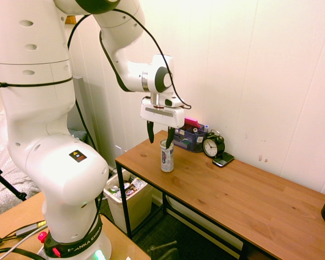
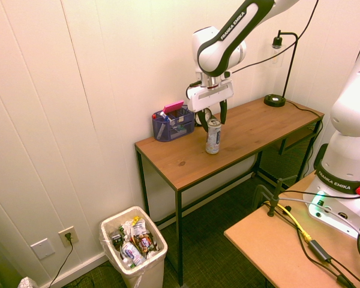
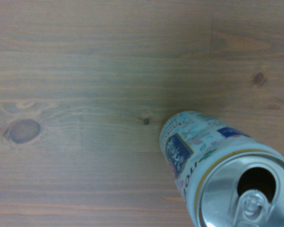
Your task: Throw the can in the trash bin
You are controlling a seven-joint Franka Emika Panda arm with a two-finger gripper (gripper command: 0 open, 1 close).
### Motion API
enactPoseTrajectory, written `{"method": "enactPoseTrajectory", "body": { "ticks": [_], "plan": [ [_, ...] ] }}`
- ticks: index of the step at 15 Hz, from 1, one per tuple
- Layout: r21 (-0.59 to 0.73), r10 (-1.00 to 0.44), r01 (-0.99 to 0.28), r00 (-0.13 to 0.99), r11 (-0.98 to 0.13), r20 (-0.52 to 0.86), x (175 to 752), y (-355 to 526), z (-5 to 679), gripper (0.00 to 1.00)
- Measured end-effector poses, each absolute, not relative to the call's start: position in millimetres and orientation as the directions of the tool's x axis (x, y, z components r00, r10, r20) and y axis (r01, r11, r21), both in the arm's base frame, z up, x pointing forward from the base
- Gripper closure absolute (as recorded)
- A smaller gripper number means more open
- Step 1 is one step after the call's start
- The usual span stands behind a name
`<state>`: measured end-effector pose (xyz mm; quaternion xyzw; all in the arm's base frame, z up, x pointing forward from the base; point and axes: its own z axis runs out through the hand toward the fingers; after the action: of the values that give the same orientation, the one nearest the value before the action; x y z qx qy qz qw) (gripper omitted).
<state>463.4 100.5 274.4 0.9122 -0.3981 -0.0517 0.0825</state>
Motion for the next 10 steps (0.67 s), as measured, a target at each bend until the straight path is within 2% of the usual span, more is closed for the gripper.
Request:
{"method": "enactPoseTrajectory", "body": {
  "ticks": [5,6,10],
  "plan": [
    [0.205,-0.768,-0.749,0.641,-0.63,-0.02,483,87,261,0.0],
    [0.21,-0.77,-0.75,0.638,-0.627,-0.019,487,84,257,1.0],
    [0.223,-0.777,-0.754,0.629,-0.618,-0.025,499,80,246,1.0]
  ]
}}
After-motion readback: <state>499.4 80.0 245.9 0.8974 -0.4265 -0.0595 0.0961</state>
